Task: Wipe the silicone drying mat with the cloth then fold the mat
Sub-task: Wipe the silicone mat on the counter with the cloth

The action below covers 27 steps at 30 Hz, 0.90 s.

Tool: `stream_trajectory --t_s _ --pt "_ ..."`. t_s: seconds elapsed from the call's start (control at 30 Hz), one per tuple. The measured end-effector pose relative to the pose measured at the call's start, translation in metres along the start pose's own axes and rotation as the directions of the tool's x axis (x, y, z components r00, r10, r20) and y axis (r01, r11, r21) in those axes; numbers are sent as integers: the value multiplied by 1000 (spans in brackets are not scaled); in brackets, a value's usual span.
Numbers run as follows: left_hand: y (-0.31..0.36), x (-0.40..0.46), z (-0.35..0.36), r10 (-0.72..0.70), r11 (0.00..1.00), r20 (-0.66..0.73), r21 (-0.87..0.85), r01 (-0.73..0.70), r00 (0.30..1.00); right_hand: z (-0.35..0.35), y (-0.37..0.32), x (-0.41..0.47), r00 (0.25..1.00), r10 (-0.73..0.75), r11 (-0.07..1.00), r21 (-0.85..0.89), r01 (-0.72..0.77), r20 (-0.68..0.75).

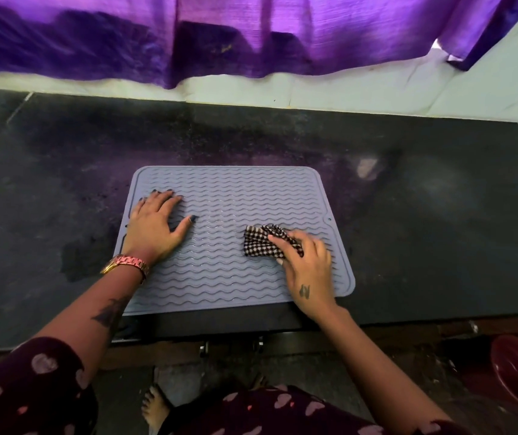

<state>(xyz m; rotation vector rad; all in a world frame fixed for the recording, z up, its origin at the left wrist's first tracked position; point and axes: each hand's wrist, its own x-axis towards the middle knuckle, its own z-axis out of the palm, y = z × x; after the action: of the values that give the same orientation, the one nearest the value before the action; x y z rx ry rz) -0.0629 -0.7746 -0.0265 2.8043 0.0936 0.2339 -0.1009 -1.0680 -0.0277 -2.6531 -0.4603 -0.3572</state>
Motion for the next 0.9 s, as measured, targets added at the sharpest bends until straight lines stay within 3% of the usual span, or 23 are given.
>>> stream_trajectory --t_s 0.23,0.4,0.57,0.77,0.9 --pt "1 -1 -2 -4 1000 16 15 4 1000 -11 2 3 1000 4 992 128 -5 11" --pt "0 0 0 -2 1000 18 18 2 1000 -10 0 -30 997 -67 997 34 66 25" --pt "-2 0 1 0 1000 24 15 -1 1000 -20 7 -18 997 -63 981 185 56 35" --pt "-1 -1 0 1 1000 11 8 -1 1000 -24 18 -45 994 -100 988 122 94 41" --pt "-1 -1 1 -3 1000 13 2 3 1000 -31 25 -33 994 -105 969 228 92 42"
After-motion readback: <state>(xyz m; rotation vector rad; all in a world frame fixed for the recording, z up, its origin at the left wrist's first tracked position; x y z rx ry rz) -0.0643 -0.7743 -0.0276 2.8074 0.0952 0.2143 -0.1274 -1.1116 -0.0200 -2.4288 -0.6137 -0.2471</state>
